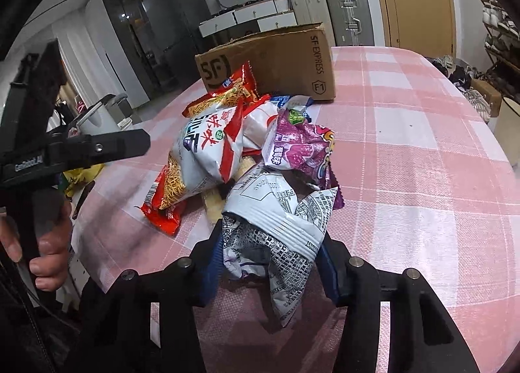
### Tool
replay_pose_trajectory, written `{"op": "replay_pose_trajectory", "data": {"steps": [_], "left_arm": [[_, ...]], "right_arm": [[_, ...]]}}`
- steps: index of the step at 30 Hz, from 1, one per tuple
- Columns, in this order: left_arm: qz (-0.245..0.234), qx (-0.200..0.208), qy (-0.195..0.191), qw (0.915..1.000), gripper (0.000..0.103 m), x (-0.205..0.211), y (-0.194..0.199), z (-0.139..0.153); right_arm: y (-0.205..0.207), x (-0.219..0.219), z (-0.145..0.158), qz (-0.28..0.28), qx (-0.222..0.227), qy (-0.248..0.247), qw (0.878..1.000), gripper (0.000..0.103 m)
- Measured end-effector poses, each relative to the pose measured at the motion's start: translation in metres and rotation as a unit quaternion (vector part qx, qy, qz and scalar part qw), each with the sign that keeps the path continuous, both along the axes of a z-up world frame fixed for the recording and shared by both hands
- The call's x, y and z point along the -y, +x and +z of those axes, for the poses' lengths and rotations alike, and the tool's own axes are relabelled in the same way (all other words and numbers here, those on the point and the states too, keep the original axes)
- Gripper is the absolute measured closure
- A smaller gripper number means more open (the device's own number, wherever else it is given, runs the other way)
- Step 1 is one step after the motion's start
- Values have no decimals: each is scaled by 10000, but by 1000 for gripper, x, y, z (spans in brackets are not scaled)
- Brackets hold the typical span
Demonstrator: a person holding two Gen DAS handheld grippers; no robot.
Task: Organize snacks
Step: 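Lower the right gripper onto the silver snack bag and close it, then grasp the white noodle bag with the left gripper while the right holds the silver bag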
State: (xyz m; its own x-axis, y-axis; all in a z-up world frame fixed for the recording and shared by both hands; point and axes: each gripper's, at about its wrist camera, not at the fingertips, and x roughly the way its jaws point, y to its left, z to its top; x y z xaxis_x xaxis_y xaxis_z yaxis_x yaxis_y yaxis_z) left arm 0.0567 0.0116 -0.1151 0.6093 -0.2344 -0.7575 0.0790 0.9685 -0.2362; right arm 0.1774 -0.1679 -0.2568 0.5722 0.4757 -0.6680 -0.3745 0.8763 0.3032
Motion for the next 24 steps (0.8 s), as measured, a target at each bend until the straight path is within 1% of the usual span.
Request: {"op": "replay_pose_trajectory", "data": {"steps": [9, 11, 15, 20, 22, 24], "left_arm": [[-263, -170, -231, 9992, 1, 23, 25, -10], [-338, -184, -335, 9987, 1, 27, 29, -11], [-558, -284, -683, 9957, 1, 34, 46, -17], [-559, -428, -790, 9944, 1, 44, 64, -24], [-588, -487, -951, 9925, 2, 45, 72, -29], [-587, -552, -984, 9919, 7, 47, 79, -35]], "right_arm": [[-6, 16, 3, -14, 44, 280, 9996, 53], [-7, 18, 4, -16, 58, 321, 9995, 53], [-7, 24, 3, -68, 59, 411, 9991, 53], [-8, 29, 2, -91, 72, 506, 9987, 52], [-7, 29, 2, -86, 79, 526, 9985, 53], [-7, 30, 0, -88, 78, 517, 9986, 53]]}}
